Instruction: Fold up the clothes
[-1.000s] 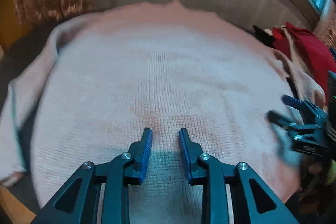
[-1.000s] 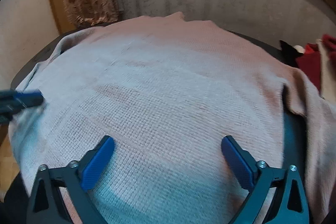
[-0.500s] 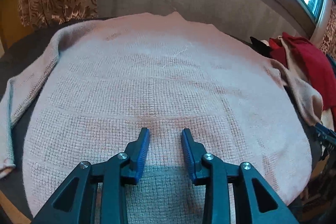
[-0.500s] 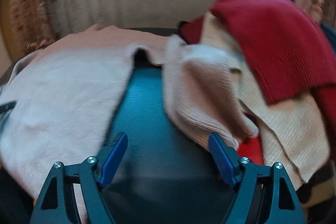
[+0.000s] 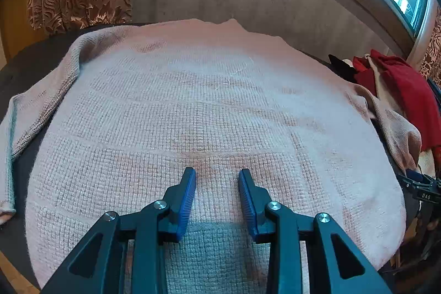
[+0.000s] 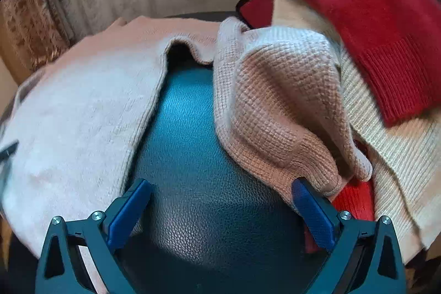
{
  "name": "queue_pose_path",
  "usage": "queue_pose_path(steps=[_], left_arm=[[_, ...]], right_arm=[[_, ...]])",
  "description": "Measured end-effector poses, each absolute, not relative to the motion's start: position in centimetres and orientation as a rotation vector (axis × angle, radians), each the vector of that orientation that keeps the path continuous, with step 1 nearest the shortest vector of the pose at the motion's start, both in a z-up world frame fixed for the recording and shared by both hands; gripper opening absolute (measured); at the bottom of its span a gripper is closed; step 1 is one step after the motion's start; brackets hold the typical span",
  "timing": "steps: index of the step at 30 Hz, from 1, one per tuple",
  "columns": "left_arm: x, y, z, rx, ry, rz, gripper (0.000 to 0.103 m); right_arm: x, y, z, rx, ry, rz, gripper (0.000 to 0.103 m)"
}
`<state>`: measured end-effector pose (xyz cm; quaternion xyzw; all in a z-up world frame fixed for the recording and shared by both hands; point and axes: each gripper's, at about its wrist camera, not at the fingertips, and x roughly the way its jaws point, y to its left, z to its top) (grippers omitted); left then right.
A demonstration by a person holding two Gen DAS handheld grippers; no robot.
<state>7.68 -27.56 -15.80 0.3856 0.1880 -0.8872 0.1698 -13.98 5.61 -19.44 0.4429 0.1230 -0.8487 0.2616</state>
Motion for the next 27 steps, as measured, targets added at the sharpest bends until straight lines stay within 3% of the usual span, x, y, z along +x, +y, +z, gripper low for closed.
queue_pose_path(steps=[3, 5, 10, 14, 21, 22, 23, 25, 27], left_arm=[[7.6, -27.7, -15.6, 1.101, 0.540, -2.530, 0.032], [7.6, -27.8, -15.6, 1.098, 0.545, -2.535, 0.032], [7.7, -27.6, -15.6, 1.087, 0.537, -2.531, 0.032], [7.8, -27.6, -15.5, 1.090, 0.550, -2.531, 0.032], [7.7, -27.2, -15.2, 1.089, 0.541, -2.524, 0.033], [7.7, -27.2, -15.1, 1.090, 0.542, -2.522, 0.033], [7.7, -27.2, -15.1, 1.091, 0.547, -2.520, 0.033], [7.7, -27.3, -15.0, 1.093, 0.555, -2.518, 0.034], [7.5, -27.4, -14.8, 1.113, 0.565, -2.520, 0.034]], right_arm=[[-14.0, 5.5, -18.7, 1.219, 0.329, -2.272, 0.103], [-13.5, 5.8, -17.4, 1.166, 0.308, -2.284, 0.094], [-13.2, 5.5, -15.8, 1.036, 0.397, -2.362, 0.092], [-13.3, 5.7, -18.0, 1.112, 0.470, -2.365, 0.068], [-15.2, 5.8, -18.7, 1.184, 0.518, -2.303, 0.069], [-15.6, 5.6, -18.4, 1.210, 0.515, -2.283, 0.065], [-15.9, 5.6, -18.2, 1.230, 0.502, -2.269, 0.043], [-16.5, 5.5, -17.6, 1.272, 0.458, -2.242, 0.009], [-17.9, 6.5, -16.9, 1.315, 0.241, -2.213, 0.008]])
